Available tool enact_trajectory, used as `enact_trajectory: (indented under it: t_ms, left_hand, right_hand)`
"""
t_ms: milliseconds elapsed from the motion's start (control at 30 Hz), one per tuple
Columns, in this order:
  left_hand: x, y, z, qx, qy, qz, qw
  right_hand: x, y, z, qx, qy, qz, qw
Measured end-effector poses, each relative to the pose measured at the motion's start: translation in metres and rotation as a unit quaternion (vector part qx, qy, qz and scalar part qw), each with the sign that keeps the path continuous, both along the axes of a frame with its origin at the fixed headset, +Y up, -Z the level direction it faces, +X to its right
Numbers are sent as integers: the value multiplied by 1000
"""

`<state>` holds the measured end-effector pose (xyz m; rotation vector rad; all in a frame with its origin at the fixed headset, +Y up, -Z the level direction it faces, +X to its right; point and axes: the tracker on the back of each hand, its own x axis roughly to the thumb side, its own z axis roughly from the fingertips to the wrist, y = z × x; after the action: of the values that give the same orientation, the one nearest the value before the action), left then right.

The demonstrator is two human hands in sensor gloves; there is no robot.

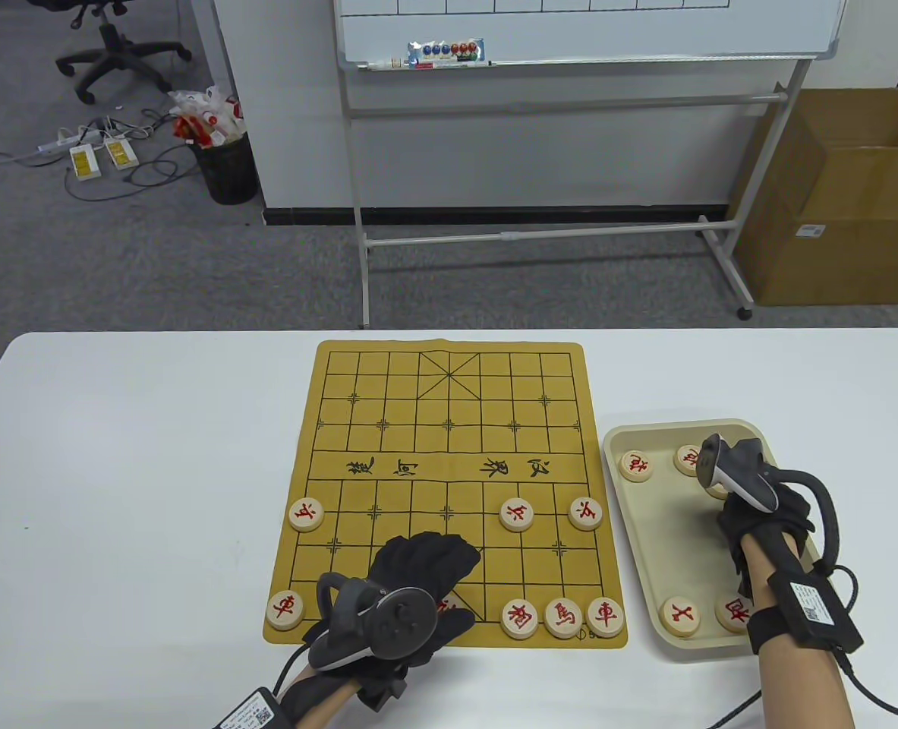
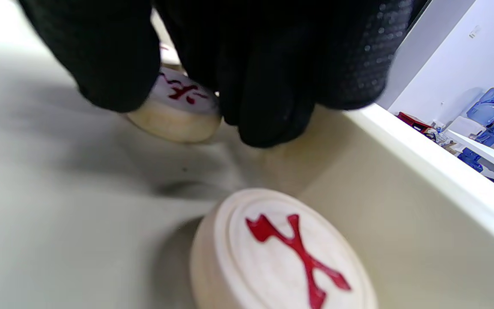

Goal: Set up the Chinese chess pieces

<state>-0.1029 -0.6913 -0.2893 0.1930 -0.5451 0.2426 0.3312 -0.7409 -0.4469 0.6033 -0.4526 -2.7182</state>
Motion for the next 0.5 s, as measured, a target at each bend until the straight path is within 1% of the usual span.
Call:
enact_trajectory:
  t_ms: [233, 400, 500]
  left_hand:
    - [0, 0, 0, -1, 1, -1, 1000]
    - [1, 0, 0, -2, 2, -1, 1000]
    - [0, 0, 0, -2, 2, 1, 1000]
  right_hand:
    - [0, -2, 1, -7, -7, -25, 1000]
    - [-5, -5, 1, -12, 4, -11, 1000]
    - [-10, -3, 4, -9, 16, 25, 1000]
